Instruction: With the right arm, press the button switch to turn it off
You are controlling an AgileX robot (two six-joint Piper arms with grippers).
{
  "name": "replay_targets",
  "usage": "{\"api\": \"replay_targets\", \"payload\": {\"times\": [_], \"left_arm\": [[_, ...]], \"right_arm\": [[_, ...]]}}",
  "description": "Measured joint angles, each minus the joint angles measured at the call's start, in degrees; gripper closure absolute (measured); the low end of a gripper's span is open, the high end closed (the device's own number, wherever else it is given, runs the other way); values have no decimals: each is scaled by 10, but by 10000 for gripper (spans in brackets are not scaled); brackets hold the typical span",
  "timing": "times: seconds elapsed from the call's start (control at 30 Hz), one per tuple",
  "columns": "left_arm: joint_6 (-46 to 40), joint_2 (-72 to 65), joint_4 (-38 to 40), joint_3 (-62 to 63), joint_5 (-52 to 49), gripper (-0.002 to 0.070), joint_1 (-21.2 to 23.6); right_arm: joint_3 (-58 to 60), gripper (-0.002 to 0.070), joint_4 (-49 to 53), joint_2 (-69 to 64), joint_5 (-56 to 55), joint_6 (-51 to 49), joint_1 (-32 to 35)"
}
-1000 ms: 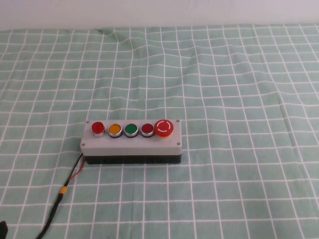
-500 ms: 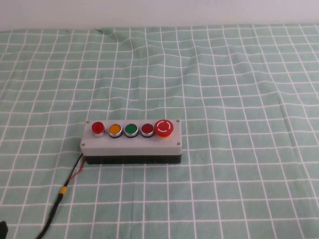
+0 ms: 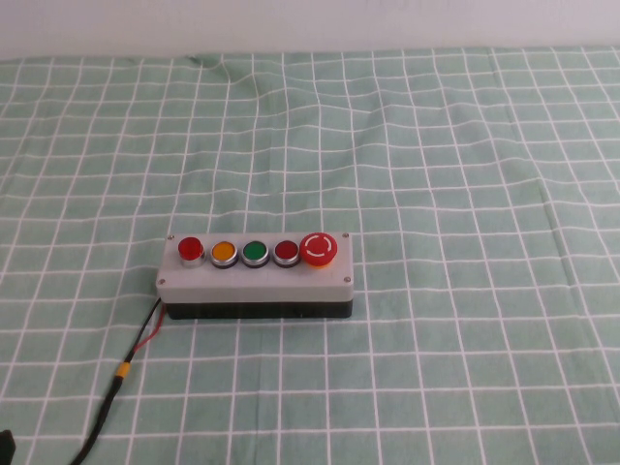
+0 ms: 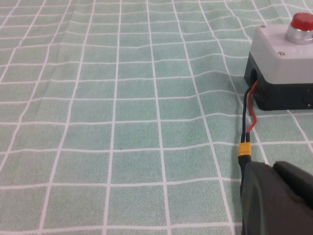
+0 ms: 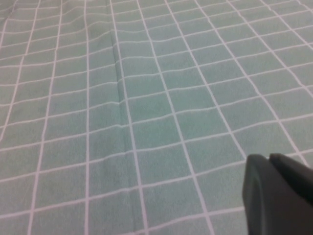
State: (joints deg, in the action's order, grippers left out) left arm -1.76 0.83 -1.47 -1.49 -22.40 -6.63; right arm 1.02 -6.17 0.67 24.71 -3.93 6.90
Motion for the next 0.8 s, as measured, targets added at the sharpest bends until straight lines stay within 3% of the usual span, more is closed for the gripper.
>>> {"api": "replay_targets", "payload": {"times": [0.8], "left_arm": [[0,0,0,0,0,678,0]], "right_arm": [[4,692,15,1,-114,0,1]]}}
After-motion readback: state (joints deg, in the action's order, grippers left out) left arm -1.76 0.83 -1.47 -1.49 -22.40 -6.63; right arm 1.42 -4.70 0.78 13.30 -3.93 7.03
